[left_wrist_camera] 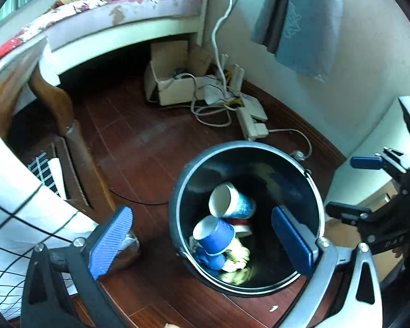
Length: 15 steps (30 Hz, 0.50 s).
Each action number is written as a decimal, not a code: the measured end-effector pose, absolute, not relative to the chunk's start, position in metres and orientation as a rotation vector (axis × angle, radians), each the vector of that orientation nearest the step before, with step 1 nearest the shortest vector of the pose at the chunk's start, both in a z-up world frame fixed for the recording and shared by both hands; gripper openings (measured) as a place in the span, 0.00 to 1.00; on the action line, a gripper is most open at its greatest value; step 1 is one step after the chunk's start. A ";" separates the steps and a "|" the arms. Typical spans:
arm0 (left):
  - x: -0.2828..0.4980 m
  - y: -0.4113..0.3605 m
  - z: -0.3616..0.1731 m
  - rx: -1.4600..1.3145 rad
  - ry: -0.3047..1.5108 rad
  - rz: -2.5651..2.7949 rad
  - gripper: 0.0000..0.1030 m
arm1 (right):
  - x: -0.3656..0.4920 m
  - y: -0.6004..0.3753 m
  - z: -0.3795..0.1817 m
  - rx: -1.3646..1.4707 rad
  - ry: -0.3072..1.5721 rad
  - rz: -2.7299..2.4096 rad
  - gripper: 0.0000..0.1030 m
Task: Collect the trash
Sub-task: 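Carry both cups over the black bin and open both tools to drop them, then move both tools back toward the table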
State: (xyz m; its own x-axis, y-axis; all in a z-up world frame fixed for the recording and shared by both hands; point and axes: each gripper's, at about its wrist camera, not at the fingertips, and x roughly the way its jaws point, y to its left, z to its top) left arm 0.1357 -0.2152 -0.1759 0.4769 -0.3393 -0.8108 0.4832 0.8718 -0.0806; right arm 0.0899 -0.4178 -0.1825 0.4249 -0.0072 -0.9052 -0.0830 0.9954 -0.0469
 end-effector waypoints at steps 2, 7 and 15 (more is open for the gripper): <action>0.137 -0.213 -0.175 0.169 0.941 -0.486 0.99 | 0.093 -0.419 -0.181 -0.084 1.128 0.038 0.99; 0.137 -0.213 -0.169 0.175 0.922 -0.466 0.99 | 0.094 -0.414 -0.172 -0.098 1.104 0.036 0.99; 0.127 -0.205 -0.148 0.165 0.874 -0.443 0.99 | 0.091 -0.400 -0.155 -0.106 1.063 0.044 0.99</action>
State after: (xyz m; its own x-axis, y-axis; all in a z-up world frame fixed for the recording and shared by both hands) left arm 0.1275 -0.2046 -0.1481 0.5578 -0.3072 -0.7710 0.4401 0.8971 -0.0390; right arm 0.0914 -0.3999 -0.1555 0.4858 -0.0151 -0.8739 -0.0872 0.9940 -0.0656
